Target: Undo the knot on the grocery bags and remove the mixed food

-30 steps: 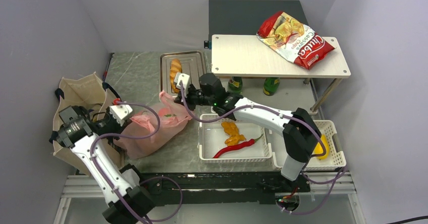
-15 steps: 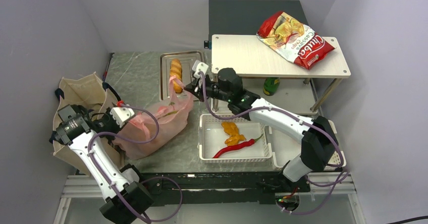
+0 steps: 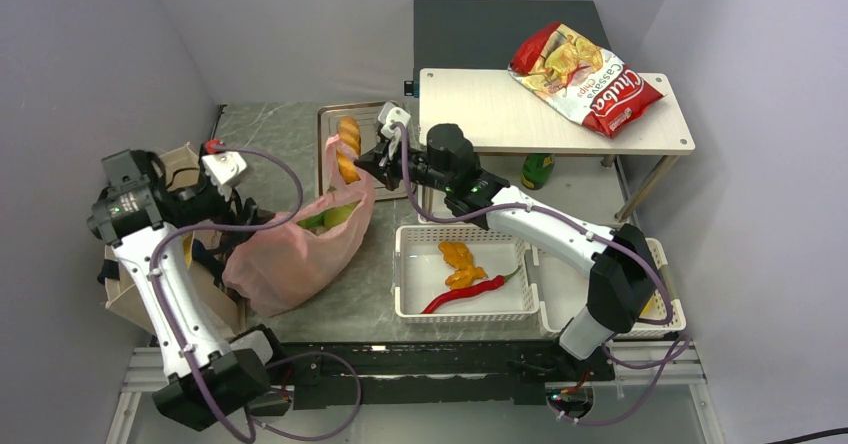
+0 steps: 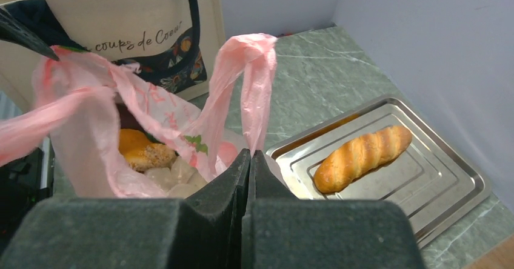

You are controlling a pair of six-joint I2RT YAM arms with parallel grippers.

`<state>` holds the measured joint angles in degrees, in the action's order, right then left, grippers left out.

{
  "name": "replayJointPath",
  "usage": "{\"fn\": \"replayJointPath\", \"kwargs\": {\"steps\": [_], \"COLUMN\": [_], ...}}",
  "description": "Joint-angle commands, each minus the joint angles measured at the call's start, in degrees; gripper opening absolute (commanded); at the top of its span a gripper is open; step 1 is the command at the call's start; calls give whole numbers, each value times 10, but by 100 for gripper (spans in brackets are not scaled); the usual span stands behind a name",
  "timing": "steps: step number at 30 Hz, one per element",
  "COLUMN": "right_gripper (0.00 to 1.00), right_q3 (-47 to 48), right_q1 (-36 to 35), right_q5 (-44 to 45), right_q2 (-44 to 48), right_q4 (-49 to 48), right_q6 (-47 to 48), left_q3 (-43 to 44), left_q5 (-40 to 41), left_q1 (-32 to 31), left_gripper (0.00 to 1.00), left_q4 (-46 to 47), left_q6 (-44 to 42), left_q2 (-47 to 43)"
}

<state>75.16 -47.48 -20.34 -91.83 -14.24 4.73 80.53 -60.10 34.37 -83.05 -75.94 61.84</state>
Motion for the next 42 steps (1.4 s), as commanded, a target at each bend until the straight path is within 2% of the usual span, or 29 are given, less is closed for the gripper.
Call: {"fn": "replayJointPath", "kwargs": {"steps": [1,3,5,8,10,12,14,16,17,19,22,25,28,29,30,32,33,35,36,38,42], "right_gripper": [0,0,0,0,0,0,0,0,0,0,0,0,0,0,0,0,0,0,0,0,0], "right_q3": [24,27,33,38,39,39,36,29,26,27,40,57,64,64,63,61,61,60,60,56,95], "right_q1": [-7,-8,-8,-9,-9,-10,-9,-7,-6,-6,-8,-9,-9,-10,-10,-9,-6,5,11,14,13], "right_q5": [-15,-11,-10,-8,-9,-10,-9,-4,-4,-6,-6,-6,-11,-11,-10,-5,0,3,-7,-11,-12], "right_q2": [1,1,0,-1,-1,0,2,6,7,4,-8,-20,-24,-23,-22,-19,-16,-9,-6,-1,-41], "right_q4": [-39,-39,-36,-37,-38,-34,-27,-21,-20,-18,-21,-18,-16,-15,-12,1,12,39,56,83,115], "right_q6": [-5,-2,-2,-3,-5,-3,2,10,11,8,-1,-7,-9,-7,-5,8,14,9,11,27,20], "left_q3": [-51,-97,-116,-130,-156,-173,-155,-124,-117,-125,-167,-177,-189,-188,-184,-165,-156,-152,-158,-168,-168], "left_q5": [5,61,94,116,158,215,230,208,183,118,80,120,192,211,227,261,257,217,200,169,106], "left_q1": [-98,-162,-214,-260,-278,-282,-282,-279,-279,-279,-286,-308,-336,-339,-339,-328,-306,-241,-206,-161,-153], "left_gripper": [99,99,99,100,99,92,80,67,64,70,87,94,92,88,80,57,45,13,1,0,0], "left_q4": [243,334,368,390,442,493,483,434,412,390,437,445,476,482,486,478,471,470,476,481,434], "left_q6": [303,337,367,388,421,468,489,474,459,433,456,455,471,477,484,510,516,531,541,549,545], "left_q2": [-34,-55,-54,-29,-22,-12,13,37,40,27,-8,-6,17,30,40,55,56,47,39,31,40]}}
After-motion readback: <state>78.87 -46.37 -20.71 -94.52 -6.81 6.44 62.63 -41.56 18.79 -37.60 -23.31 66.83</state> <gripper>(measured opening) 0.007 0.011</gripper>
